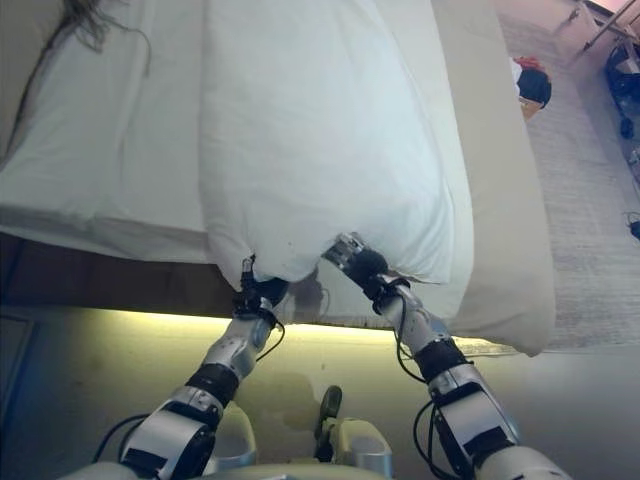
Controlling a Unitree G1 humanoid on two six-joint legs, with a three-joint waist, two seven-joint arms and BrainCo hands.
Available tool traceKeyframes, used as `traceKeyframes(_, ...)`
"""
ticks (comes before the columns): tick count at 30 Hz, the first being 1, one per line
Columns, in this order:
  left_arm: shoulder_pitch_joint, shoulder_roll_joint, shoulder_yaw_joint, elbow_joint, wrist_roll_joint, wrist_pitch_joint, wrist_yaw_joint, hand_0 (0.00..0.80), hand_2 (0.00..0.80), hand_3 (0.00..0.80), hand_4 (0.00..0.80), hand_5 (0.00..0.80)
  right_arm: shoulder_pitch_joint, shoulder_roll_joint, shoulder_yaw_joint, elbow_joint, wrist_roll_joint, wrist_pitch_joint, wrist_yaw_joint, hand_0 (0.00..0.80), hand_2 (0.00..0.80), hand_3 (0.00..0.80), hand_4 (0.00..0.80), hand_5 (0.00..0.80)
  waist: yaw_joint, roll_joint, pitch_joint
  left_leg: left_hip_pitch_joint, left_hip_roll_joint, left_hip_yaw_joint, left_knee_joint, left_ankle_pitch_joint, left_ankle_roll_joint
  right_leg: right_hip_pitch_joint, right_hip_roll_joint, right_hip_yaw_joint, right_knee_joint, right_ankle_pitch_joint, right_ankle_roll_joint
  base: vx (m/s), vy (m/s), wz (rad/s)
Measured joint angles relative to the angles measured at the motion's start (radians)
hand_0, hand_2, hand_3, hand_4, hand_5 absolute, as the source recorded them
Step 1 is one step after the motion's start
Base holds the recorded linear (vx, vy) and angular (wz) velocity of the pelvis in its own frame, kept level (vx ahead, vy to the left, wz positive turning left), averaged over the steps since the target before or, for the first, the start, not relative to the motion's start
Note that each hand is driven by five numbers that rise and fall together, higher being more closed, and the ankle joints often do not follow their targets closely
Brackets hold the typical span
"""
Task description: Make the bed neatly
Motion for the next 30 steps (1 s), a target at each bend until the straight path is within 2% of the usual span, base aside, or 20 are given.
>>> traceKeyframes(4,0.057,0.022,0.008,0.0,0.0,-0.001,0.0,0.8,0.8,0.8,0.8,0.8,0.131,0.003,0.0,0.031,-0.101,0.05,0.041,0.0,0.0,0.0,0.0,0.0,-0.003,0.007,-0.038,0.022,-0.006,0.004,-0.013,0.003,0.003,0.015,-0.01,0.001,0.0,-0.006,0.002,0.04,0.134,-0.01)
traceKeyframes(7,0.108,0.037,0.035,0.001,0.001,0.009,-0.002,0.8,0.8,0.8,0.8,0.8,0.272,0.015,-0.003,0.138,-0.191,0.075,0.087,0.0,0.0,0.0,0.0,0.0,-0.003,0.013,-0.075,0.041,-0.013,0.007,-0.014,-0.004,0.006,0.033,-0.018,0.001,0.0,-0.014,0.009,0.065,0.17,0.0)
traceKeyframes(9,0.136,0.042,0.069,0.011,0.001,0.026,-0.016,0.8,0.8,0.8,0.8,0.8,0.338,0.024,-0.006,0.228,-0.256,0.093,0.123,0.0,0.0,0.0,0.0,0.0,-0.021,0.026,-0.091,0.052,-0.02,0.01,-0.014,-0.009,0.009,0.043,-0.025,0.002,0.0,-0.018,0.013,0.067,0.176,-0.01)
traceKeyframes(12,0.15,0.042,0.124,0.079,0.009,0.069,-0.045,0.8,0.8,0.8,0.8,0.8,0.4,0.034,-0.067,0.405,-0.354,0.084,0.172,0.0,0.0,0.0,0.0,0.0,-0.037,0.059,-0.114,0.074,-0.029,0.016,-0.015,-0.014,0.015,0.059,-0.037,0.006,-0.001,-0.022,0.02,0.051,0.164,-0.07)
traceKeyframes(13,0.158,0.042,0.143,0.096,0.022,0.075,-0.055,0.8,0.8,0.8,0.8,0.8,0.393,0.032,-0.101,0.437,-0.378,0.08,0.187,0.0,0.0,0.0,0.0,0.0,-0.053,0.072,-0.123,0.084,-0.03,0.018,-0.017,-0.016,0.017,0.069,-0.04,0.008,-0.001,-0.024,0.023,0.05,0.12,-0.06)
traceKeyframes(15,0.165,0.039,0.159,0.12,0.045,0.091,-0.063,0.8,0.8,0.8,0.8,0.8,0.396,0.02,-0.141,0.49,-0.416,0.075,0.192,0.0,0.0,0.0,0.0,0.0,-0.055,0.098,-0.146,0.099,-0.032,0.02,-0.018,-0.021,0.016,0.081,-0.043,0.011,-0.001,-0.028,0.025,0.057,0.094,-0.03)
traceKeyframes(22,0.214,0.041,0.249,0.128,0.124,0.111,-0.065,0.8,0.8,0.8,0.8,0.8,0.434,-0.006,-0.264,0.549,-0.479,0.072,0.168,0.0,0.0,0.0,0.0,0.0,-0.063,0.154,-0.221,0.133,-0.028,0.021,-0.016,-0.031,0.002,0.11,-0.034,0.013,-0.001,-0.043,0.022,0.053,0.042,-0.02)
traceKeyframes(25,0.229,0.056,0.289,0.131,0.164,0.118,-0.065,0.8,0.8,0.8,0.8,0.8,0.446,-0.026,-0.269,0.555,-0.493,0.071,0.155,0.0,0.0,0.0,0.0,0.0,-0.082,0.157,-0.227,0.144,-0.028,0.019,-0.018,-0.032,0.002,0.122,-0.032,0.013,-0.002,-0.045,0.022,0.042,0.009,0.0)
traceKeyframes(30,0.245,0.081,0.336,0.143,0.242,0.132,-0.057,0.8,0.8,0.8,0.8,0.8,0.457,-0.026,-0.289,0.556,-0.507,0.067,0.146,0.0,0.0,0.0,0.0,0.0,-0.08,0.165,-0.24,0.156,-0.023,0.015,-0.02,-0.036,0.004,0.136,-0.029,0.012,-0.004,-0.047,0.019,0.01,0.0,0.0)
